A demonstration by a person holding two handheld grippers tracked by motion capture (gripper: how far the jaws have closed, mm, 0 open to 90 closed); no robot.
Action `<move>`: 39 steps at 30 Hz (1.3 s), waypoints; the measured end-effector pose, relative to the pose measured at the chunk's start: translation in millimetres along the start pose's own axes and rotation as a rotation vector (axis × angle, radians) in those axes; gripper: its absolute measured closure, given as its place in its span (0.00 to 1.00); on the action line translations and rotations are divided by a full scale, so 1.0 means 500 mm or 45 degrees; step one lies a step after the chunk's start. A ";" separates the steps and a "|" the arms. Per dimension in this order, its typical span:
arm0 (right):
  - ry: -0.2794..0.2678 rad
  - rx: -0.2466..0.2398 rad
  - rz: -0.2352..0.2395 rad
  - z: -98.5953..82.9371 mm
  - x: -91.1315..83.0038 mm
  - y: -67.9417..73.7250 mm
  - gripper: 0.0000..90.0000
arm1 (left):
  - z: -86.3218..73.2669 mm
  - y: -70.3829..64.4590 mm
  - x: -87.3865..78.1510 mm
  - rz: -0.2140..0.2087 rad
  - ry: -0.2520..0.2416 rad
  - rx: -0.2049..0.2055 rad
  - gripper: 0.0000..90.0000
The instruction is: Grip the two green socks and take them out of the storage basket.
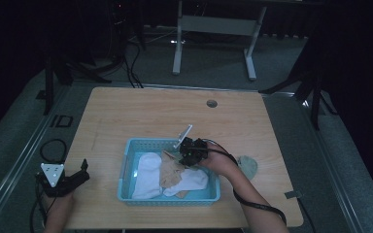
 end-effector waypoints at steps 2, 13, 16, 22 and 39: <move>-0.027 0.002 -0.005 -0.004 -0.004 0.001 0.92 | 0.000 0.000 0.000 -0.001 0.000 -0.001 0.00; -0.104 -0.015 0.004 -0.018 -0.041 0.011 0.95 | 0.000 0.000 0.000 0.001 0.001 -0.001 0.00; -0.135 -0.011 0.002 -0.024 -0.060 0.012 0.95 | 0.000 0.000 0.000 0.001 0.001 -0.001 0.00; -0.206 -0.001 0.023 -0.037 -0.098 0.013 0.95 | 0.000 0.000 0.000 0.002 0.003 0.001 0.00; -0.331 -0.010 0.005 -0.060 -0.196 0.019 0.95 | 0.000 -0.001 0.001 0.004 0.002 0.002 0.00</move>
Point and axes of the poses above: each handheld gripper's, and its own axes: x roughly forward along the jaws, z roughly out of its top, y roughly to its left, the point moved 1 cm from there along x, roughly forward along the jaws, and after that the axes turned 12 degrees about y, right-handed, at the moved point
